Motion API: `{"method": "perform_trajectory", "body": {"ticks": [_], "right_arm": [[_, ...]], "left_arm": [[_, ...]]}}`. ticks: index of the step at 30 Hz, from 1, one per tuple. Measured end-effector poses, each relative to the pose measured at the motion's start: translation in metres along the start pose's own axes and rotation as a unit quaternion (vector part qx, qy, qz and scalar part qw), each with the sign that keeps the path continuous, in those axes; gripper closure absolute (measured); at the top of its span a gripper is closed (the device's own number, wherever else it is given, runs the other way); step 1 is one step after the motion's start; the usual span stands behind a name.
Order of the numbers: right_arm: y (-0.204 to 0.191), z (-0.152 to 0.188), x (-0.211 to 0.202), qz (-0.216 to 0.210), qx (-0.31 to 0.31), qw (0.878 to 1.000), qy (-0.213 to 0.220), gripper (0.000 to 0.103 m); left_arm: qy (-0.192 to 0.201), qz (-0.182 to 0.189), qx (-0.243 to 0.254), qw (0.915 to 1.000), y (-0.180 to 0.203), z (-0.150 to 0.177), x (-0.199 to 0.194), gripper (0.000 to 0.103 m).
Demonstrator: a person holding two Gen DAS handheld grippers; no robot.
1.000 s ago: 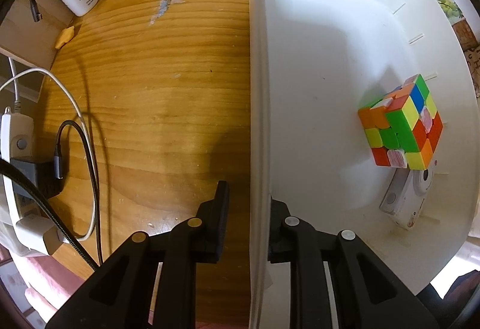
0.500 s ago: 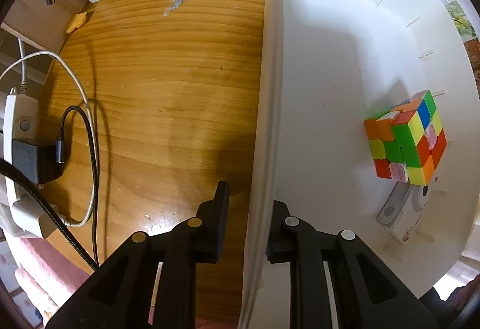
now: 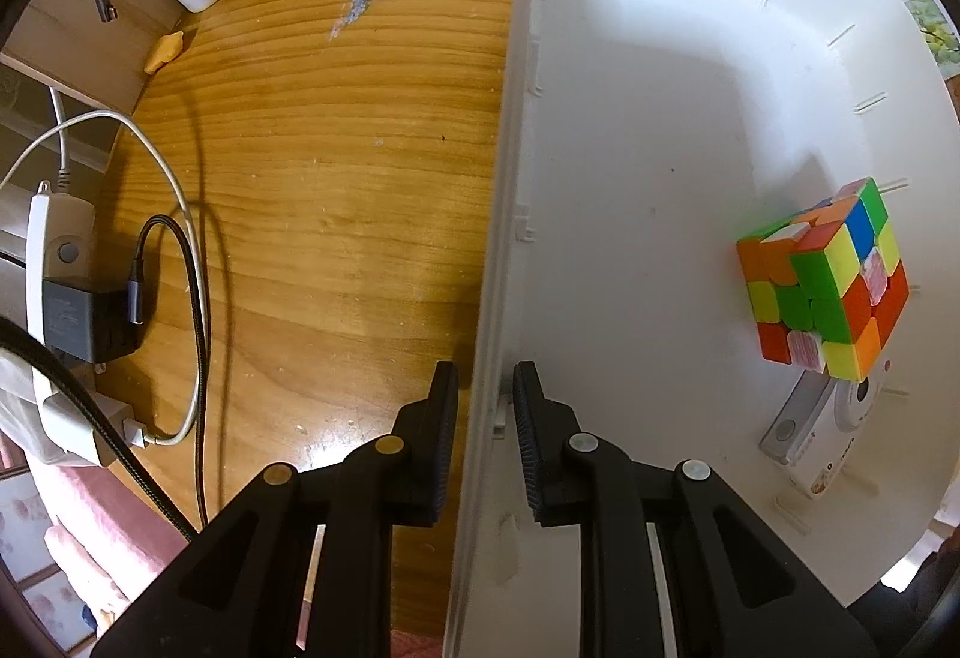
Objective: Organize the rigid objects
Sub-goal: 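Reach the right tool to the pink hair rollers and grasp them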
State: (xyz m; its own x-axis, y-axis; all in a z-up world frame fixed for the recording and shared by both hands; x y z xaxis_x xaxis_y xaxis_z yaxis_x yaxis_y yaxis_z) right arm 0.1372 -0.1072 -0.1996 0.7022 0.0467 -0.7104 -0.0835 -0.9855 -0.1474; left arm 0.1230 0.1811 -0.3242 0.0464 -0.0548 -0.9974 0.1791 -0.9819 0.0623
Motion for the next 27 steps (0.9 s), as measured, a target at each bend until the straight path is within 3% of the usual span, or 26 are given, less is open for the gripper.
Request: {"method": "perform_trajectory", "body": {"ticks": [8, 19, 27], "right_arm": [[0.037, 0.011, 0.029, 0.035, 0.025, 0.998, -0.052, 0.021], [0.060, 0.031, 0.061, 0.048, 0.057, 0.990, -0.117, 0.021], [0.075, 0.034, 0.069, 0.065, 0.082, 0.987, -0.121, 0.021]], "left_arm": [[-0.009, -0.002, -0.013, 0.9999, 0.002, -0.007, 0.003, 0.081], [-0.023, 0.001, -0.032, 0.9992, -0.002, -0.011, 0.008, 0.081], [-0.026, -0.001, -0.032, 0.9991, -0.004, -0.008, 0.010, 0.081]]}}
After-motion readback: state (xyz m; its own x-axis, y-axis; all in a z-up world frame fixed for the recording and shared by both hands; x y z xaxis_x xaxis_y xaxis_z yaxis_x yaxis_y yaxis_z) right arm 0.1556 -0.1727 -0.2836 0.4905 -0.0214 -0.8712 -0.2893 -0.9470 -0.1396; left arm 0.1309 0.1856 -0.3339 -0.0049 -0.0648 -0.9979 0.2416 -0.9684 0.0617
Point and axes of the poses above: each gripper's, at about its wrist camera, not at the fingertips, and x roughly the way its jaws point, y to its right, z to its underside, the point moved 9 cm from there along x, roughly the way its jaws point, and after that the axes turned 5 degrees about z, right-handed, at the moved point
